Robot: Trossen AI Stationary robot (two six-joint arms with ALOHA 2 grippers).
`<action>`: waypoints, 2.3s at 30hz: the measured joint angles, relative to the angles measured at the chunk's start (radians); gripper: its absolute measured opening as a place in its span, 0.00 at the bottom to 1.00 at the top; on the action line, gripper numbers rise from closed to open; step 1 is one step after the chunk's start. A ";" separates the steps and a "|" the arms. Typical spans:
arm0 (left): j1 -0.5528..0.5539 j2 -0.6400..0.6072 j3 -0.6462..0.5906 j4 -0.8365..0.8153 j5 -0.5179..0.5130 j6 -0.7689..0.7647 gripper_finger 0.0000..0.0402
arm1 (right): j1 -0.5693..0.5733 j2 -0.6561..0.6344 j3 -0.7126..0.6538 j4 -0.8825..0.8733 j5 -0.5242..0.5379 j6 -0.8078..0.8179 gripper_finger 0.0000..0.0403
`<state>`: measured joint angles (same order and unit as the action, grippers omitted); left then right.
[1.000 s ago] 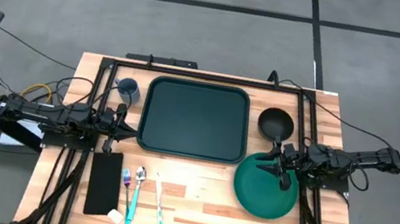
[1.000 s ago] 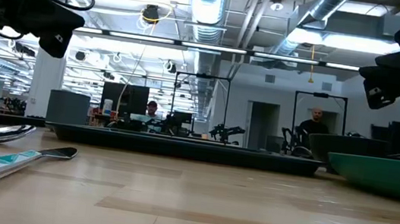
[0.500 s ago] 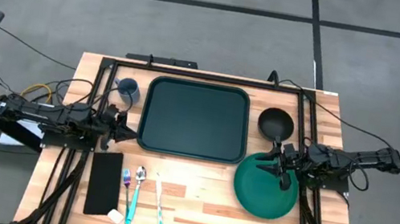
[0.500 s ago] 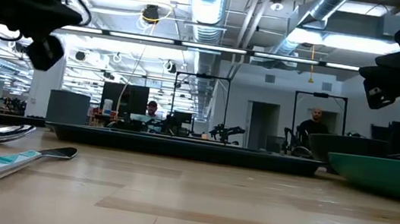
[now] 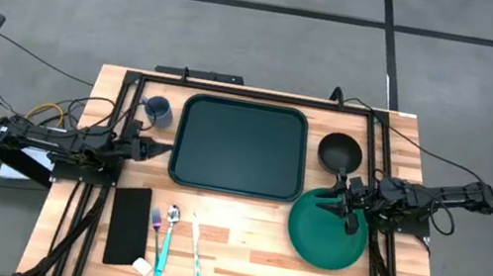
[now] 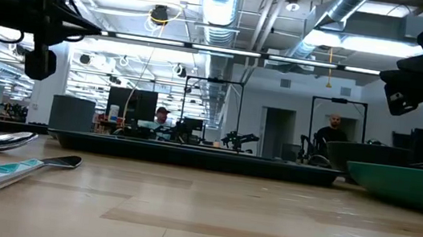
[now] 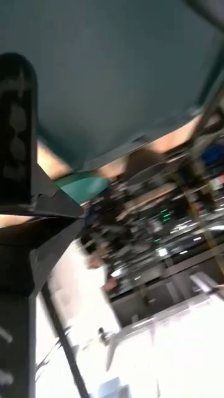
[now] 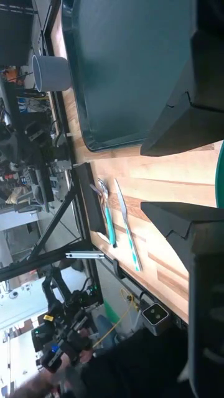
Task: Set up tray
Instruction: Put the gray cup on the black serving tray
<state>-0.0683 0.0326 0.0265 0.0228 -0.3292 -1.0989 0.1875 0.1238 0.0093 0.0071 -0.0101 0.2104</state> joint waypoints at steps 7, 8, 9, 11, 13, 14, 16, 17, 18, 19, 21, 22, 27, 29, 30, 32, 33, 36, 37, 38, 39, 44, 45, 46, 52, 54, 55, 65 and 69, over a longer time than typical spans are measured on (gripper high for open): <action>0.000 0.000 0.001 0.008 -0.166 0.005 0.00 | 0.000 0.000 0.000 0.000 0.000 0.000 0.30; 0.000 0.000 0.000 0.009 -0.178 0.001 0.00 | 0.000 0.000 0.000 0.000 0.000 0.000 0.30; 0.000 0.000 0.000 0.011 -0.186 -0.011 0.00 | 0.000 0.000 0.000 0.000 0.000 0.000 0.30; 0.000 0.000 -0.001 0.031 -0.207 -0.019 0.00 | 0.000 0.000 0.000 0.000 0.000 0.000 0.30; 0.000 0.001 -0.003 0.099 -0.215 0.043 0.00 | 0.000 0.000 0.000 0.000 0.000 0.000 0.30; 0.001 0.001 -0.003 0.164 -0.211 0.104 0.00 | 0.000 0.000 0.000 0.000 0.000 0.000 0.30; 0.001 0.000 -0.003 0.322 -0.198 0.241 0.00 | 0.000 0.000 0.000 0.000 0.000 0.000 0.30; 0.002 0.000 0.004 0.397 -0.189 0.311 0.00 | 0.000 0.000 0.000 0.000 0.000 0.000 0.30; 0.002 0.001 0.021 0.437 -0.180 0.385 0.00 | 0.000 0.000 0.000 0.000 0.000 0.000 0.30; 0.002 0.006 0.052 0.442 -0.173 0.460 0.00 | 0.000 0.000 0.000 0.000 0.000 0.000 0.30; 0.002 0.017 0.142 0.348 -0.169 0.589 0.00 | 0.000 0.000 0.000 0.000 0.000 0.000 0.30; 0.002 0.032 0.196 0.266 -0.175 0.636 0.00 | 0.000 0.000 0.000 0.000 0.000 0.000 0.30; 0.002 0.235 0.483 -0.284 -0.219 0.695 0.00 | 0.000 0.000 0.000 0.000 0.000 0.000 0.30; 0.003 0.354 0.585 -0.455 -0.232 0.673 0.00 | 0.000 0.000 0.000 0.000 0.000 0.000 0.30; 0.003 0.420 0.634 -0.542 -0.239 0.659 0.00 | 0.000 0.000 0.000 0.000 0.000 0.000 0.30; 0.019 0.548 0.730 -0.726 -0.265 0.626 0.00 | 0.000 0.000 0.000 0.000 0.000 0.000 0.30; 0.032 0.612 0.777 -0.815 -0.279 0.609 0.00 | 0.000 0.000 0.000 0.000 0.000 0.000 0.30; 0.098 0.802 0.900 -1.075 -0.307 0.574 0.01 | 0.000 0.000 0.000 0.000 0.000 0.000 0.30; 0.126 0.863 0.934 -1.155 -0.308 0.570 0.02 | 0.000 0.000 0.000 0.000 0.000 0.000 0.30; 0.158 0.918 0.962 -1.221 -0.305 0.572 0.03 | 0.000 0.000 0.000 0.000 0.000 0.000 0.30; 0.190 0.969 0.985 -1.272 -0.295 0.594 0.05 | 0.000 0.000 0.000 0.000 0.000 0.000 0.30; 0.357 1.138 1.007 -1.286 -0.137 0.795 0.16 | 0.000 0.000 0.000 0.000 0.000 0.000 0.30; 0.394 1.162 1.005 -1.264 -0.103 0.834 0.19 | 0.000 0.000 0.000 0.000 0.000 0.000 0.30; 0.429 1.186 1.004 -1.245 -0.075 0.866 0.22 | 0.000 0.000 0.000 0.000 0.000 0.000 0.30; 0.616 1.273 1.004 -1.182 0.033 1.009 0.34 | 0.000 0.000 0.000 0.000 0.000 0.000 0.30; 0.666 1.287 1.004 -1.171 0.066 1.046 0.36 | 0.000 0.000 0.000 0.000 0.000 0.000 0.30; 0.686 1.293 1.004 -1.166 0.088 1.061 0.37 | 0.000 0.000 0.000 0.000 0.000 0.000 0.30; 0.763 1.312 0.963 -1.099 0.170 1.100 0.37 | 0.000 0.000 0.000 0.000 0.000 0.000 0.30; 0.762 1.312 0.904 -1.075 0.168 1.109 0.36 | 0.000 0.000 0.000 0.000 0.000 0.000 0.30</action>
<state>0.6941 1.3441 0.9302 -1.0518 -0.1616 0.0099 0.1875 0.1242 0.0090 0.0067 -0.0101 0.2104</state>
